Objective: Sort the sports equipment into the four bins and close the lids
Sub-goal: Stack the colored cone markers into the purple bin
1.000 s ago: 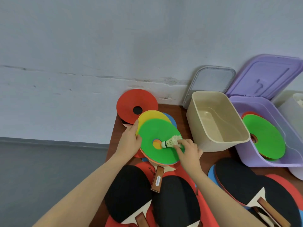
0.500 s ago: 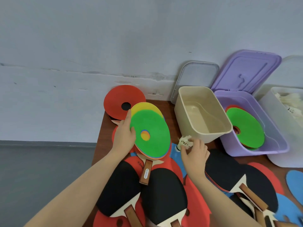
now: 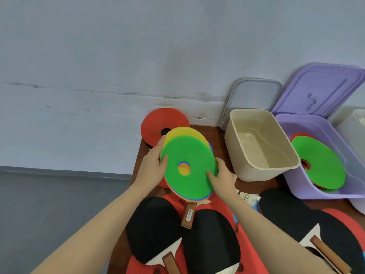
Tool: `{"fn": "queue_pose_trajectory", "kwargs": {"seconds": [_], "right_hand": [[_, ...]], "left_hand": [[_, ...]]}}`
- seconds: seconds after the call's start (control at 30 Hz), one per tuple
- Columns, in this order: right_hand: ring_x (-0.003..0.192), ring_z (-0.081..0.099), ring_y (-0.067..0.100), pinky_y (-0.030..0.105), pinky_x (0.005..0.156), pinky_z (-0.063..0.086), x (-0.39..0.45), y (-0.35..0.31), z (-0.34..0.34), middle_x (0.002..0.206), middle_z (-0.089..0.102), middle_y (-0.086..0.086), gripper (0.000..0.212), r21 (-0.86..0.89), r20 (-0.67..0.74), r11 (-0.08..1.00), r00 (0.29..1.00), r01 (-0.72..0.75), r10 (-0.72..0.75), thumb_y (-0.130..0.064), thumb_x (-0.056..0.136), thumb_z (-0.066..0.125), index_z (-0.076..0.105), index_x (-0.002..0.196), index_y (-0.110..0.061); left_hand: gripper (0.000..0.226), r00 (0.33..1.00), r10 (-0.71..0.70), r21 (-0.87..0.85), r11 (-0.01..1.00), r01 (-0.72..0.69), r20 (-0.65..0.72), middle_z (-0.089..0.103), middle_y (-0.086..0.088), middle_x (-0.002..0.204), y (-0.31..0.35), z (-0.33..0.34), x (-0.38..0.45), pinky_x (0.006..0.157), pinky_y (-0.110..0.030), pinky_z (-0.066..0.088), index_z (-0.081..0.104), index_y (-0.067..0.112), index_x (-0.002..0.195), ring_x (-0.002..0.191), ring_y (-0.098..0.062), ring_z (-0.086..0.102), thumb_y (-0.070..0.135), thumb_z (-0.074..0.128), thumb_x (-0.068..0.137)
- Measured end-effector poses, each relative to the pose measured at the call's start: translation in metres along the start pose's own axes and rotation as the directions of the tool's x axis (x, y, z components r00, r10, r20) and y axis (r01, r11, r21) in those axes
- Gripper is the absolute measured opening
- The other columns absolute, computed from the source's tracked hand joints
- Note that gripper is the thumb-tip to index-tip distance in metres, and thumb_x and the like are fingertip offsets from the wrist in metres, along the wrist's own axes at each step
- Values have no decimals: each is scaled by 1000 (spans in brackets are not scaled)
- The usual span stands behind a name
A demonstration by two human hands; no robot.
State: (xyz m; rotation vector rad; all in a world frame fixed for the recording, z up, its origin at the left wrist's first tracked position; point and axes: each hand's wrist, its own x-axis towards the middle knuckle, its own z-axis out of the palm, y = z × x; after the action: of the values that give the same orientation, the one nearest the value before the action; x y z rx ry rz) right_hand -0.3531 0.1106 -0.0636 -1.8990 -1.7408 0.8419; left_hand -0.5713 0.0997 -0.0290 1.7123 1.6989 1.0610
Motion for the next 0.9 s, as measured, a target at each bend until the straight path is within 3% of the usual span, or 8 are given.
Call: {"fn": "queue_pose_trajectory", "kwargs": {"seconds": [0.07, 0.13, 0.23, 0.33, 0.47, 0.6, 0.77, 0.9], "right_hand": [[118, 48, 22, 29, 84, 19, 3, 1, 5, 121, 58, 1, 48, -2, -4, 1000, 1000, -7, 7, -16, 87, 56, 42, 132, -18], [120, 47, 20, 30, 86, 22, 2, 7, 12, 125, 56, 0, 49, -20, 3, 1000, 1000, -16, 17, -14, 86, 56, 43, 132, -20], [118, 47, 18, 31, 89, 23, -2, 13, 17, 126, 55, -3, 50, 23, -8, 1000, 1000, 0, 0, -16, 86, 57, 43, 133, -24], [112, 49, 12, 29, 91, 22, -5, 10, 17, 115, 55, -15, 47, 80, -25, 996, 999, 30, -28, -16, 88, 57, 43, 132, -25], [109, 50, 19, 39, 104, 29, -5, 2, 19, 103, 51, -27, 46, 205, -132, 974, 989, 98, -72, -8, 88, 57, 48, 130, -23], [106, 49, 8, 45, 107, 32, 9, -15, 7, 105, 45, -36, 46, 244, -242, 954, 964, 173, -113, -5, 87, 56, 50, 130, -20], [112, 51, 11, 34, 106, 28, 47, -47, -9, 120, 57, -13, 46, 212, -240, 958, 960, 194, -141, -9, 87, 57, 49, 130, -21], [113, 55, 16, 47, 105, 32, 91, -71, 0, 121, 61, -6, 53, 276, -188, 950, 978, 142, -92, -15, 79, 53, 49, 131, -27]], "left_hand": [[61, 993, -34, 9, 999, 34, 112, 42, 16, 130, -8, 2, -3, 90, -7, 27, 26, 22, 145, 118, -6, 41, 3, 48, 91], [63, 982, -88, 30, 996, 85, 166, 48, 9, 128, -21, 4, -5, 87, -18, 34, 26, 25, 144, 115, -12, 45, 4, 50, 89], [61, 975, -169, 160, 976, 146, 146, 49, -7, 115, -39, 6, -4, 80, -34, 44, 27, 28, 141, 105, -25, 51, 15, 54, 87], [65, 969, -203, 339, 930, 146, 139, 44, -8, 103, -43, 5, -4, 77, -44, 48, 23, 26, 143, 90, -30, 53, 27, 55, 87], [65, 987, -119, 204, 974, 94, 111, 45, -7, 97, -39, 6, -10, 73, -46, 48, 24, 23, 146, 83, -26, 53, 16, 54, 88], [62, 999, -43, 187, 981, 40, 13, 47, -10, 105, -26, 2, 4, 72, -38, 46, 24, 15, 147, 88, -23, 52, 15, 52, 91], [59, 997, -30, 272, 961, 50, -76, 50, -16, 117, -23, -12, 45, 80, -44, 47, 28, 9, 145, 100, -32, 53, 18, 52, 92], [58, 994, -44, 375, 923, 80, -104, 51, -21, 114, -31, -18, 87, 75, -45, 43, 31, 7, 143, 90, -43, 54, 15, 52, 89]]}}
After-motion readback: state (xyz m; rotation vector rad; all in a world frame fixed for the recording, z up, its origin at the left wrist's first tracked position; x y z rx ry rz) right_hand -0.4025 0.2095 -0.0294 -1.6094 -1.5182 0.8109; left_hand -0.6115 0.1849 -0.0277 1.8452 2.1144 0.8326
